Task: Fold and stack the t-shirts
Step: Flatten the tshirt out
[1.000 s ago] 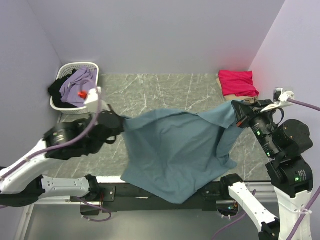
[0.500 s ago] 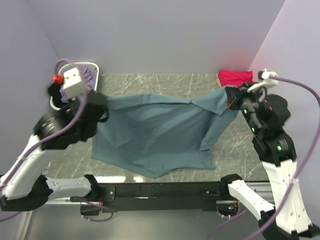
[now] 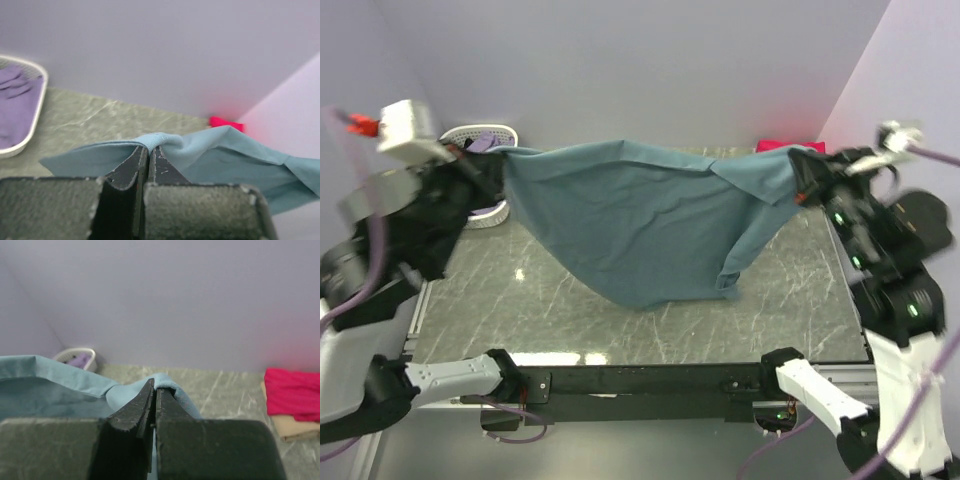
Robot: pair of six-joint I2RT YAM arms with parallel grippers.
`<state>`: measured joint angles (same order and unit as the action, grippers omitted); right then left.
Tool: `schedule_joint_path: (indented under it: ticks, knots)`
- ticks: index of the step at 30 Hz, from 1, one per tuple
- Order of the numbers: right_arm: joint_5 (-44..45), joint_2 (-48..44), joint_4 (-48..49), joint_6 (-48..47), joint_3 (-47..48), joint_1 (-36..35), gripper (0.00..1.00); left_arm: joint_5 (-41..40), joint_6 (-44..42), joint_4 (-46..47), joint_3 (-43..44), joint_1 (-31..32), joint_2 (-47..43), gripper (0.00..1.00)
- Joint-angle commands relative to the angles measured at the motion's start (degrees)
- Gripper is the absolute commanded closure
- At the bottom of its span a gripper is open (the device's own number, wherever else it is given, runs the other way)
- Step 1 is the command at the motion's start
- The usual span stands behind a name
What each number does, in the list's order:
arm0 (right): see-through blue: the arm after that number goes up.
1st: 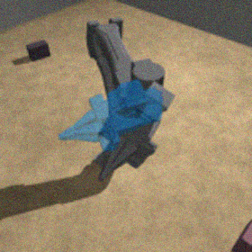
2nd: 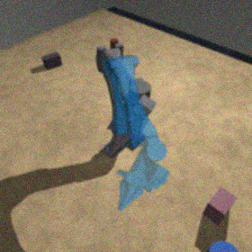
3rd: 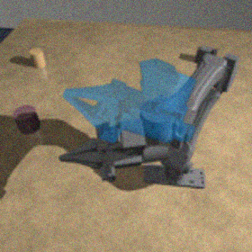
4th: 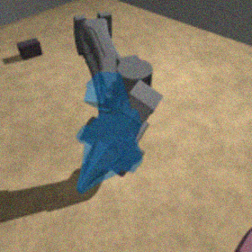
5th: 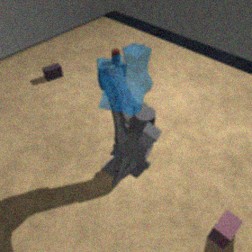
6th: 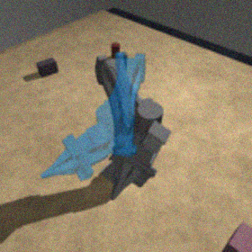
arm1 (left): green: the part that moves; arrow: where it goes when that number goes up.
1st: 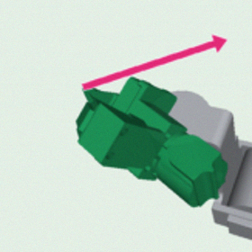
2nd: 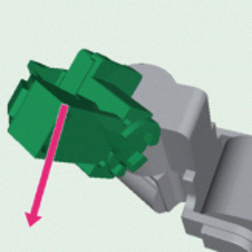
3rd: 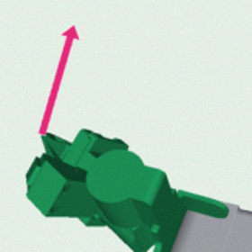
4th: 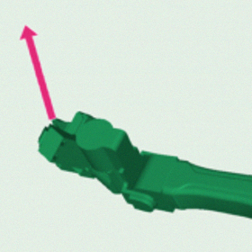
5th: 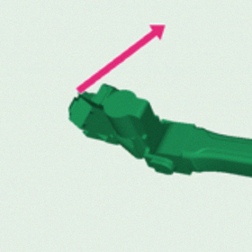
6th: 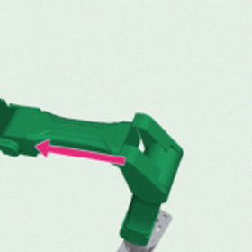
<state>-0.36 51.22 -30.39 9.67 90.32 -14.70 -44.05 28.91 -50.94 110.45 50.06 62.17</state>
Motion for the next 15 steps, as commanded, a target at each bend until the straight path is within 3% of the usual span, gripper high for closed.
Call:
schedule_joint_path:
  ticks: [1,7,11,15]
  knots:
    - [-2.1,-7.3,2.4,-1.3,3.5,-0.2,1.0,10.5,-4.6,5.8,-0.8,-0.2,-8.1,0.99]
    - [-1.7,-15.8,4.1,-1.3,4.1,-0.2,1.0,18.3,-4.7,9.3,-2.8,-0.2,-18.6,0.99]
    - [0.2,-19.5,6.0,-3.1,3.7,-0.2,1.0,25.4,-6.5,10.2,-1.1,-0.2,-21.6,0.99]
    - [2.2,-20.4,8.1,-5.5,4.1,-0.2,1.0,26.8,-6.9,11.7,0.2,-0.2,-23.7,0.99]
